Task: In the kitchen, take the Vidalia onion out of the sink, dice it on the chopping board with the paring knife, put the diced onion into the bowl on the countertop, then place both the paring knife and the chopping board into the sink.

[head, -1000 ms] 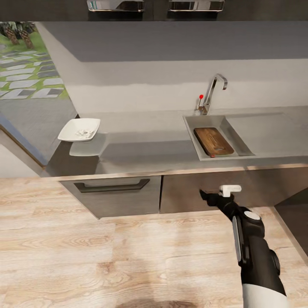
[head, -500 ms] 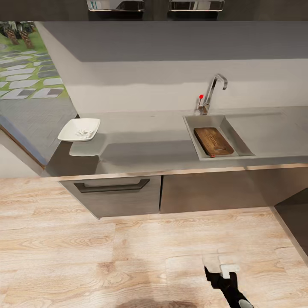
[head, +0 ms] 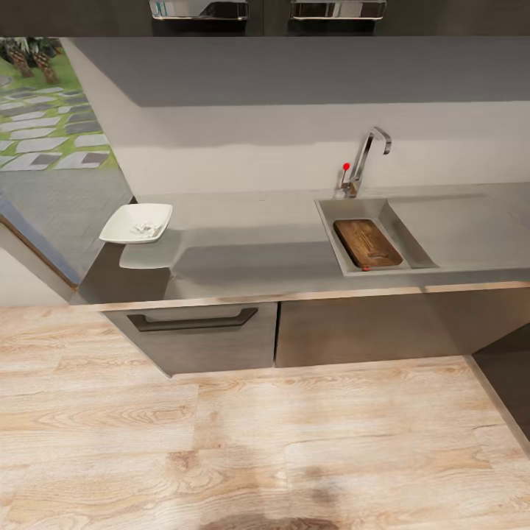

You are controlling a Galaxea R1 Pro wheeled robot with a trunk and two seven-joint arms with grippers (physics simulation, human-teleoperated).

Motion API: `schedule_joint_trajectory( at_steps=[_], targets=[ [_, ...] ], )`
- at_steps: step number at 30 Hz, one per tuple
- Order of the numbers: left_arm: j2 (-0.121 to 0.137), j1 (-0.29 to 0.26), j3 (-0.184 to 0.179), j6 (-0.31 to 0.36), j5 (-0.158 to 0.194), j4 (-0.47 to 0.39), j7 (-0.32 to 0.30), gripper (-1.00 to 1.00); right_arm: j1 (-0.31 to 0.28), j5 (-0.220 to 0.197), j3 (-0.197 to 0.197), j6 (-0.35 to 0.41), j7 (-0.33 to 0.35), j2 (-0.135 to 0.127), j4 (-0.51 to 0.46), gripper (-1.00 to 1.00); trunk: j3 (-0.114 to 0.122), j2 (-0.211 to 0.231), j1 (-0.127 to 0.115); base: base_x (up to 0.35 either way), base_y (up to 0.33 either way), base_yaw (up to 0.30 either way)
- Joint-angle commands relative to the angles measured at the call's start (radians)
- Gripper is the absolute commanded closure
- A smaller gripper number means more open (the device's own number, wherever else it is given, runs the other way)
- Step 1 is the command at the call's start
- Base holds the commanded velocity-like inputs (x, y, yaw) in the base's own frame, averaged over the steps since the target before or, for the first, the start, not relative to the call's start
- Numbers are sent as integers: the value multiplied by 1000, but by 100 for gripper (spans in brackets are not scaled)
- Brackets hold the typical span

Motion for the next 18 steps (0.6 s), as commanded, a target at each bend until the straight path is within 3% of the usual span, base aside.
schedule_joint_trajectory(
  at_steps=[1,4,8,18],
  targets=[
    [-1,1,1,-1,2,1,0,-100,0,-6,-8,-4,-20,-2,-6,-100,-1,-2,1,0,0,0],
    [-2,1,1,-1,2,5,1,-100,2,-36,-16,-7,-34,0,-64,-100,0,-2,1,0,0,-56],
    [-2,1,2,-2,2,15,1,-100,3,-45,-18,-9,-38,10,-124,-100,5,-2,1,0,0,-107],
    [-2,1,1,-6,1,24,2,-100,4,-47,-17,-9,-39,17,-138,-100,20,-2,1,0,0,-56]
  ],
)
